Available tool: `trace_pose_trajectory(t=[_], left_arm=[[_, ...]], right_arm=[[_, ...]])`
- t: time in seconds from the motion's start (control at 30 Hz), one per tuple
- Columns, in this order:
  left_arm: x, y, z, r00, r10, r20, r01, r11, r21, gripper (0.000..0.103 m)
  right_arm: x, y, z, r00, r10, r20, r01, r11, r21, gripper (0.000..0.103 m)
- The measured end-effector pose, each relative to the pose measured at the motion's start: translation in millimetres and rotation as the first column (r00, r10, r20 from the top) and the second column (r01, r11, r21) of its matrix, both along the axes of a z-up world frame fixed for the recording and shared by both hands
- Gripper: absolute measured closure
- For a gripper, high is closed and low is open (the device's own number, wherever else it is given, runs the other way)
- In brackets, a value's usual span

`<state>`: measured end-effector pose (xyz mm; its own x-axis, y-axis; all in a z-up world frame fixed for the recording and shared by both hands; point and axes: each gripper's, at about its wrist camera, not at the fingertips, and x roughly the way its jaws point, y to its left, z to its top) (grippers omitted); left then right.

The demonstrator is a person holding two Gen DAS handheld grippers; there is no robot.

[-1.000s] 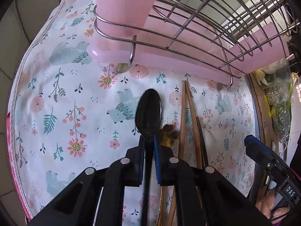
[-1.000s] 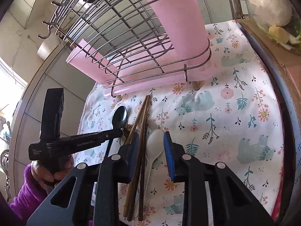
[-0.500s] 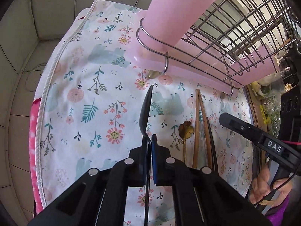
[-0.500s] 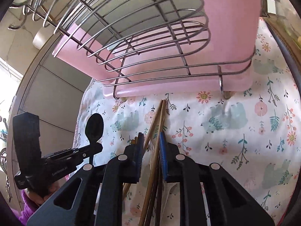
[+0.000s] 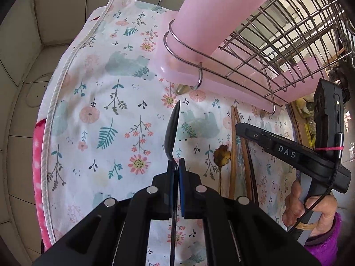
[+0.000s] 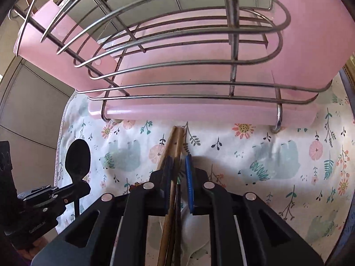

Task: Organize utensils
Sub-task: 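Grasp the black spoon with the left tool while the right tool grasps a wooden chopstick, then carry the black spoon into the pink cup with the left tool while the right tool drops its chopstick in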

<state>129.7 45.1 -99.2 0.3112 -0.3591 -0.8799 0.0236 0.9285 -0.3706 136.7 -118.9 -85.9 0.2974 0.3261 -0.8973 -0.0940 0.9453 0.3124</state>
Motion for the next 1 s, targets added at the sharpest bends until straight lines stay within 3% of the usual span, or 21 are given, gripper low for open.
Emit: trace_pose_trajectory(t=[0.33, 0.57, 0.8, 1.0], left_arm=[[-16, 2, 33, 0.994, 0.007, 0.109, -0.006, 1.000, -0.010, 0.100], [-40, 0, 72, 0.973, 0.029, 0.230, -0.023, 0.999, -0.030, 0.100], [-63, 1, 110, 0.935, 0.059, 0.349, -0.039, 0.997, -0.065, 0.100], [-77, 7, 156, 0.872, 0.104, 0.478, -0.061, 0.993, -0.105, 0.100]], right_arm=[[-25, -17, 34, 0.993, -0.024, 0.112, 0.011, 0.994, 0.111, 0.097], [-66, -47, 72, 0.968, -0.070, 0.243, 0.027, 0.984, 0.175, 0.097], [-103, -82, 123, 0.912, -0.122, 0.393, 0.045, 0.979, 0.200, 0.097], [-117, -110, 177, 0.837, -0.182, 0.516, 0.066, 0.970, 0.236, 0.098]])
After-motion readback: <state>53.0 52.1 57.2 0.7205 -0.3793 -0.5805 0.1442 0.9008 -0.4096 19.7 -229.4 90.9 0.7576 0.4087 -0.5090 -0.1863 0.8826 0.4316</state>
